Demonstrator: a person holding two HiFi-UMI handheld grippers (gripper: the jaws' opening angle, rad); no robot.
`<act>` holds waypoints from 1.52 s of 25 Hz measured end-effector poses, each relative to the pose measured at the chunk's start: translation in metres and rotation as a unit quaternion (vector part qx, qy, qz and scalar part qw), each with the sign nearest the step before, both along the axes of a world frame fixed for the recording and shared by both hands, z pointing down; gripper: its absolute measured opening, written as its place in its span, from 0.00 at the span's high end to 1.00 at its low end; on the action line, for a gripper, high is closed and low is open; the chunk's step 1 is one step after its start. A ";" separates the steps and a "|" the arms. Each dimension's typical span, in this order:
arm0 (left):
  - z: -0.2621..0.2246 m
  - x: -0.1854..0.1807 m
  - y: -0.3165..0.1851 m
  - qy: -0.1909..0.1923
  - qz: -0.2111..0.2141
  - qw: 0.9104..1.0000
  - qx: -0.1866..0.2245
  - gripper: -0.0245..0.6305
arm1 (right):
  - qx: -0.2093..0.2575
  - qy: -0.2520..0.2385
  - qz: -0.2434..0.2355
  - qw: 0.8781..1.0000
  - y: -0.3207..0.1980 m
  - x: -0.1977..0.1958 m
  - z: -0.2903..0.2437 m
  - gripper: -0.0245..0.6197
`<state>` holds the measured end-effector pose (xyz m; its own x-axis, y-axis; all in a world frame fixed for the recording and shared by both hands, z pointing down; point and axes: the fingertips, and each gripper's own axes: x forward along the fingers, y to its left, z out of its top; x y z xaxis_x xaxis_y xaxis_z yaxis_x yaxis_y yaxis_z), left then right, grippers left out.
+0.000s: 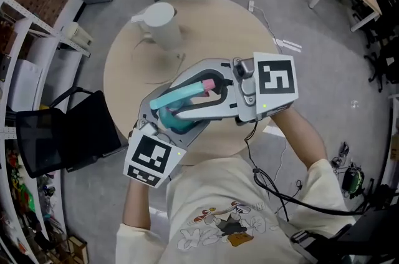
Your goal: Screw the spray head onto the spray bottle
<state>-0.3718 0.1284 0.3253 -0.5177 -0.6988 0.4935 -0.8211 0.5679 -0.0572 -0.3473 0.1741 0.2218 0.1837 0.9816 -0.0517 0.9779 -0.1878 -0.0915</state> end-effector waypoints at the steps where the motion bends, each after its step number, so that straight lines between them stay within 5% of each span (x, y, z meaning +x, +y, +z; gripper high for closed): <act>1: 0.002 0.000 0.004 0.003 0.005 1.000 0.001 0.30 | -0.002 0.003 0.012 1.000 0.004 -0.002 0.003 0.75; 6: 0.017 0.005 0.003 0.007 0.064 0.998 -0.001 0.30 | -0.014 0.018 0.078 0.997 0.005 -0.003 0.015 0.75; 12: 0.019 0.032 -0.082 0.000 0.155 0.988 -0.010 0.30 | -0.023 0.004 0.161 0.987 -0.077 0.018 0.013 0.75; 17: 0.036 0.025 -0.104 -0.010 0.164 0.986 -0.025 0.30 | 0.000 0.013 0.255 0.967 -0.103 0.008 0.034 0.75; 22: 0.040 0.051 -0.133 -0.049 0.177 0.982 -0.040 0.30 | 0.040 0.015 0.384 0.922 -0.135 0.038 0.040 0.75; 27: 0.052 0.104 -0.156 -0.063 0.214 0.974 -0.027 0.30 | 0.056 0.016 0.525 0.849 -0.157 0.088 0.054 0.75; 31: 0.046 0.165 -0.183 -0.042 0.286 0.957 0.007 0.30 | 0.078 0.025 0.596 0.799 -0.180 0.139 0.056 0.74; 34: 0.025 0.225 -0.210 -0.045 0.345 0.937 0.031 0.30 | 0.076 0.028 0.606 0.791 -0.201 0.198 0.048 0.63; 38: 0.006 0.285 -0.235 -0.047 0.422 0.904 0.050 0.30 | 0.029 0.035 0.601 0.798 -0.223 0.272 0.023 0.58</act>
<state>-0.0873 -0.1065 0.3317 0.1839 -0.9036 0.3869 -0.9585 -0.2520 -0.1330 -0.0750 -0.0494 0.2451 -0.8934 0.4481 0.0318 0.4409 0.8883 -0.1289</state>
